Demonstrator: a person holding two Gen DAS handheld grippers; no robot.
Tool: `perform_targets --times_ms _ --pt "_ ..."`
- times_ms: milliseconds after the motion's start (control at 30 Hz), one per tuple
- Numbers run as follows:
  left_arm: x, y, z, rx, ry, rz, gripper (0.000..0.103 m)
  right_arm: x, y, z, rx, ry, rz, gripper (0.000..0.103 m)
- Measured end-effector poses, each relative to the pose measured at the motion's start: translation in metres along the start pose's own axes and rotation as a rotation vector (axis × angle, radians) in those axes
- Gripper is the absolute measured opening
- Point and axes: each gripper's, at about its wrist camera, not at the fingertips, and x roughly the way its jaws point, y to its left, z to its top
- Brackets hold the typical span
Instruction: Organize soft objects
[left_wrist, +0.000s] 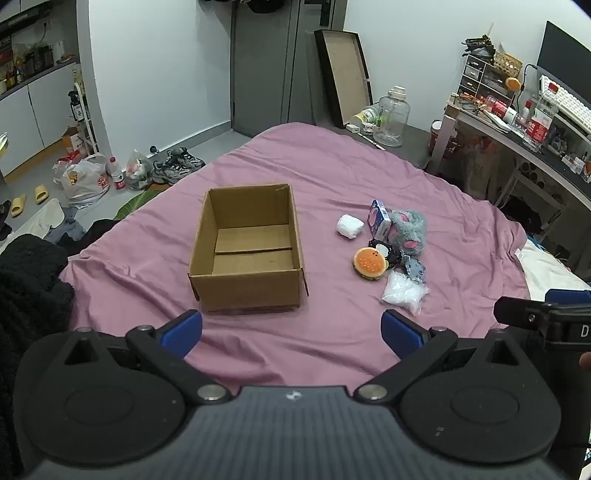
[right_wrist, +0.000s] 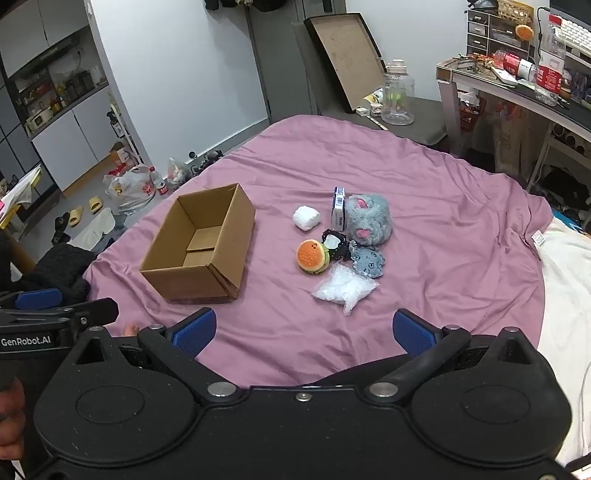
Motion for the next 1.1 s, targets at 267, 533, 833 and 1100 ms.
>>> perform_targets --times_ms 267,533,833,1100 --pt "0.0001 0.0001 0.0001 -0.005 0.001 0.000 0.102 -0.0001 0.0003 -0.0005 -0.002 0.000 -0.004 0.103" --pt "0.0003 0.0003 -0.0001 -0.008 -0.002 0.001 0.102 0.0004 -0.0008 -0.0020 0.001 0.000 -0.005 0.103" --pt "-0.0020 -0.0066 0.0023 -0.010 0.001 0.003 0.102 -0.0010 -0.0009 -0.0026 0.003 -0.002 -0.015 0.103" --pt "-0.0008 -0.0083 0.0010 -0.009 0.000 0.000 0.102 -0.0016 -0.0020 -0.0033 0.003 -0.002 -0.018 0.103"
